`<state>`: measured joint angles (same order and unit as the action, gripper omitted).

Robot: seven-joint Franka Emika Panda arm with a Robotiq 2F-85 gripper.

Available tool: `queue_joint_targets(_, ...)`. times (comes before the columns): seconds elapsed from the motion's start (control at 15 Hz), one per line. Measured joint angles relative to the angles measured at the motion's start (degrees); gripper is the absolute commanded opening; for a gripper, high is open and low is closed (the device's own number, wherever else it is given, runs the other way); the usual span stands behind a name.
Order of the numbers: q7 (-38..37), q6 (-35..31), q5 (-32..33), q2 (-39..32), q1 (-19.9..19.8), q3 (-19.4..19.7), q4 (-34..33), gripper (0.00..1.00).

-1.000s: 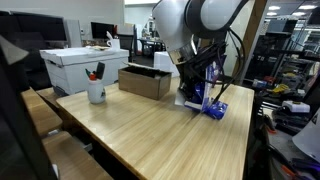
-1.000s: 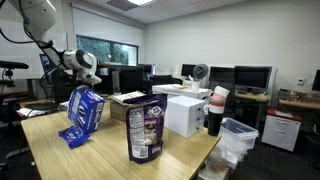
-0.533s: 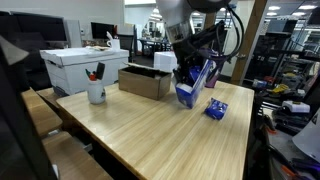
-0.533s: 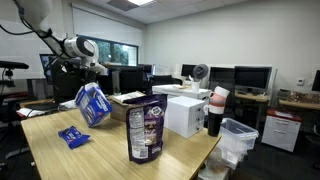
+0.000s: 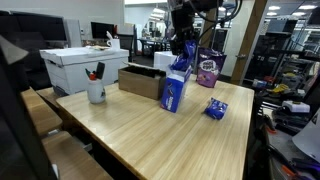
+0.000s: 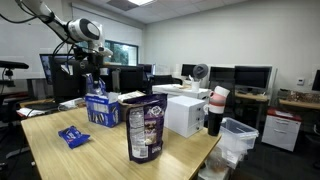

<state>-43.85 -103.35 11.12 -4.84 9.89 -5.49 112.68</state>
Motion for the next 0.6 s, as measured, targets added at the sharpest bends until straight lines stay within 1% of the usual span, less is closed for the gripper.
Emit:
queue_joint_targets(0.4, 3.37, 0.35, -1.9, 1.13, -0.91, 0.67, -1.71, 0.05)
queue_joint_targets(0.6, 4.46, 2.9, -2.03, 2.88, -0.98, 0.85, -1.99, 0.05)
